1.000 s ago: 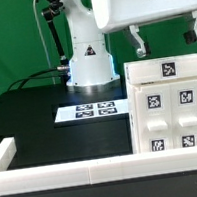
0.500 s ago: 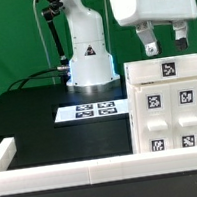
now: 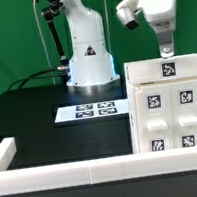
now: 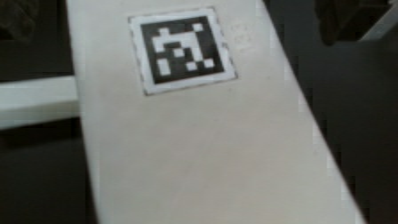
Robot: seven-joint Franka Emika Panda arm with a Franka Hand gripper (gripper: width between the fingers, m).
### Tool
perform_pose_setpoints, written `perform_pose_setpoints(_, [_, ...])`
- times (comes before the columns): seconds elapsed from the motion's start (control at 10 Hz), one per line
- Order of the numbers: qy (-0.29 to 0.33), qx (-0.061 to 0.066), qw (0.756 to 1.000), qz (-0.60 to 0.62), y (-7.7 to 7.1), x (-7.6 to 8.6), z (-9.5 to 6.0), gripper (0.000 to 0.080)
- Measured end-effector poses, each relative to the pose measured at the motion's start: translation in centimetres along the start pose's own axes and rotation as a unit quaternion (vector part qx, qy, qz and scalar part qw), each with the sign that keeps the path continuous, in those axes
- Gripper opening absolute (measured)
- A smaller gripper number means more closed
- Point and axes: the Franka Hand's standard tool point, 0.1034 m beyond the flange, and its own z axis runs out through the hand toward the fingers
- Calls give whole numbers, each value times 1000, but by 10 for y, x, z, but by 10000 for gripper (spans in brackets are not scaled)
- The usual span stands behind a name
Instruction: Assemble cabinet
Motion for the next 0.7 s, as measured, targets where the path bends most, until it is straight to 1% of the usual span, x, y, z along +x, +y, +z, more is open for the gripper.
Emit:
perform_pose_setpoints(0.2, [-17,0,998,-59,2,2,7,797])
perform_pose_setpoints(0.4, [-20,1,998,-63,2,8,13,797])
perform_pose_setpoints(0.5, [-20,4,998,-59,0,10,16,797])
perform_pose_setpoints(0.6, [-22,10,998,-56,-2,12,22,797])
perform_pose_setpoints(0.7, [-23,13,998,-55,-3,11,26,797])
